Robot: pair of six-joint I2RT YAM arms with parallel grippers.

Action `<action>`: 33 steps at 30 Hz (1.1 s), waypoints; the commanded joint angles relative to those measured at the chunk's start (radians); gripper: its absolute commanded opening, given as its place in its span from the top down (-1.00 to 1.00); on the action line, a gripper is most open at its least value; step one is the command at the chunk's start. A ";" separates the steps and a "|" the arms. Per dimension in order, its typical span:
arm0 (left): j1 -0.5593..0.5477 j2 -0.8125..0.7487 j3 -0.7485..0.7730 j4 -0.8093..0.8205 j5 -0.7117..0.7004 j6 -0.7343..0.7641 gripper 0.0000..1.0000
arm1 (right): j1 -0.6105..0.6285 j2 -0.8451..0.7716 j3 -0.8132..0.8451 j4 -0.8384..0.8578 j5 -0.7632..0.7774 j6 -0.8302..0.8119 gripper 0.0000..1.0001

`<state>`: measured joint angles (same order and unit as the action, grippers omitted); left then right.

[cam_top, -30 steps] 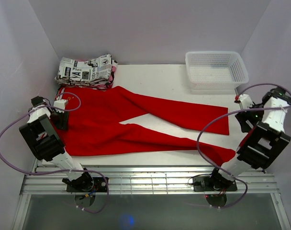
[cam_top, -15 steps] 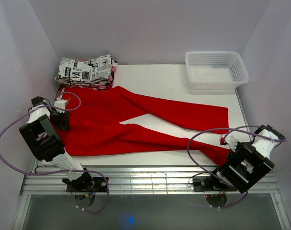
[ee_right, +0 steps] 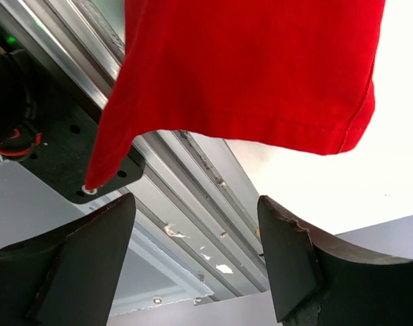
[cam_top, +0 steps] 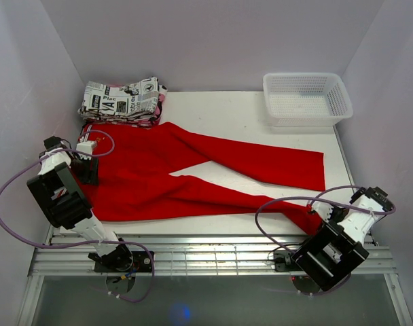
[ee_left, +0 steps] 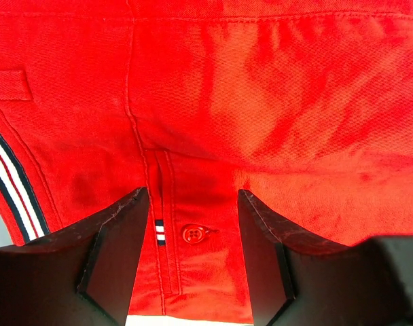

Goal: Fold and stack the trousers
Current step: Flatten the trousers out

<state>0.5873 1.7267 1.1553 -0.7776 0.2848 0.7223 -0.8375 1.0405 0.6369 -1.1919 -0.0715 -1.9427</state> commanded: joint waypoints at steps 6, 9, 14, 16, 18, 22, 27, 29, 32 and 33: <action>0.000 -0.022 0.006 0.014 0.048 -0.009 -0.27 | 0.000 0.137 0.135 -0.121 -0.199 -0.259 -0.31; 0.000 -0.021 0.015 0.009 0.053 -0.008 -0.27 | 0.002 0.307 0.260 -0.118 -0.279 -0.099 -0.37; 0.000 -0.009 0.035 0.009 0.063 -0.018 -0.27 | 0.041 0.372 0.320 -0.080 -0.338 -0.027 -0.44; 0.000 -0.001 0.046 0.008 0.066 -0.030 -0.27 | 0.078 0.351 0.278 -0.002 -0.340 0.022 -0.44; 0.000 0.010 0.052 0.005 0.070 -0.037 -0.27 | 0.139 0.326 0.195 0.070 -0.334 0.066 -0.41; 0.000 0.014 0.069 -0.005 0.070 -0.043 -0.27 | 0.236 0.316 0.067 0.277 -0.292 0.221 -0.21; 0.000 0.010 0.076 -0.014 0.068 -0.044 -0.27 | 0.253 0.464 0.108 0.491 -0.187 0.375 0.09; 0.000 0.013 0.084 -0.017 0.070 -0.052 -0.27 | 0.253 0.570 0.168 0.544 -0.156 0.453 0.17; 0.000 0.025 0.096 -0.023 0.079 -0.063 -0.27 | 0.253 0.648 0.299 0.569 -0.128 0.511 0.23; 0.000 0.027 0.098 -0.026 0.080 -0.072 -0.27 | 0.256 0.682 0.334 0.571 -0.139 0.552 0.23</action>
<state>0.5873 1.7527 1.2125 -0.7940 0.3279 0.6704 -0.5850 1.6192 0.9249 -0.8234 -0.3016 -1.5143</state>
